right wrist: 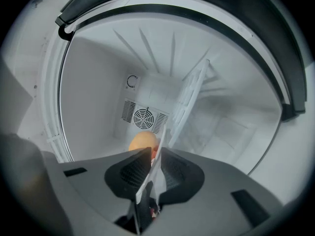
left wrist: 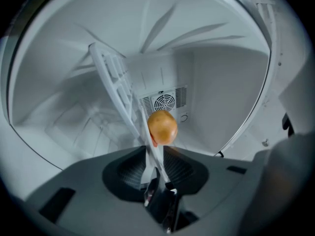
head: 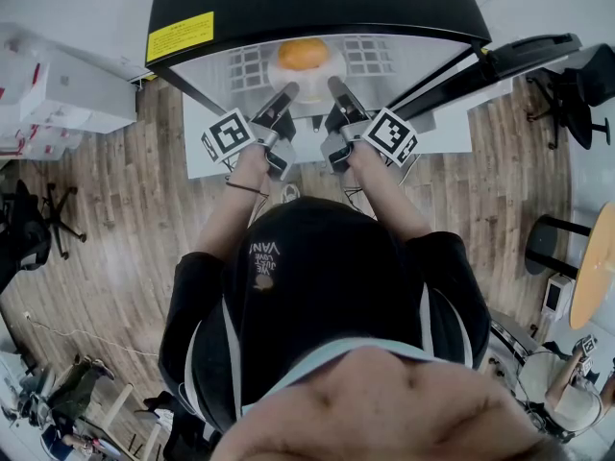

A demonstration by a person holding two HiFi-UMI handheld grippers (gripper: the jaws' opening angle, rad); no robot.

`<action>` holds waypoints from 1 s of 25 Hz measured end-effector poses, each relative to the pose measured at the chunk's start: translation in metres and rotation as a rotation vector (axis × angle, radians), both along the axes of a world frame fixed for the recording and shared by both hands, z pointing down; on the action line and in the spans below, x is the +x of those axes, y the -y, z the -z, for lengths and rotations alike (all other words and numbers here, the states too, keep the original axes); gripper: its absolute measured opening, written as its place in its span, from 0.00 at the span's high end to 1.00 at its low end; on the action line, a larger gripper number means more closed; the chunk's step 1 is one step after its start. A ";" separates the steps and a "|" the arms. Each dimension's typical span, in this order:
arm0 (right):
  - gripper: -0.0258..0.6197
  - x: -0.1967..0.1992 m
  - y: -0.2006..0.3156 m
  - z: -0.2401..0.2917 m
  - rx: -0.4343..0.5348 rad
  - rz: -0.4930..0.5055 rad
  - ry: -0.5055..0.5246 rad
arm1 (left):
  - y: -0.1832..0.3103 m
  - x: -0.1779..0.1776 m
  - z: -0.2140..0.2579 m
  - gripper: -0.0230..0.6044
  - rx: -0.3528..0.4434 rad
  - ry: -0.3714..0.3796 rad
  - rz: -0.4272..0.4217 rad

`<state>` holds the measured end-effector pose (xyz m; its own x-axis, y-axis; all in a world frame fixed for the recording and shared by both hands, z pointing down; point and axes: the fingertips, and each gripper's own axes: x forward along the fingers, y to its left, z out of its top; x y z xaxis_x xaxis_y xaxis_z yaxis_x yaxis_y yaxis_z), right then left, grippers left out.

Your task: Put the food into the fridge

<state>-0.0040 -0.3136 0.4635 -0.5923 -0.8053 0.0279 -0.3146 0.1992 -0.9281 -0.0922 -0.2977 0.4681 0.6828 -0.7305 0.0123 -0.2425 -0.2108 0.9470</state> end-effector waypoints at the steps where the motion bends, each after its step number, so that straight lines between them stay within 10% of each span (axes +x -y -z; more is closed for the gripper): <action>1: 0.88 0.000 0.000 0.000 0.001 -0.001 -0.002 | 0.000 0.000 0.000 0.82 0.002 -0.003 0.000; 25: 0.71 0.012 -0.016 0.006 0.098 0.011 -0.171 | -0.020 -0.008 -0.001 0.78 0.048 0.100 0.012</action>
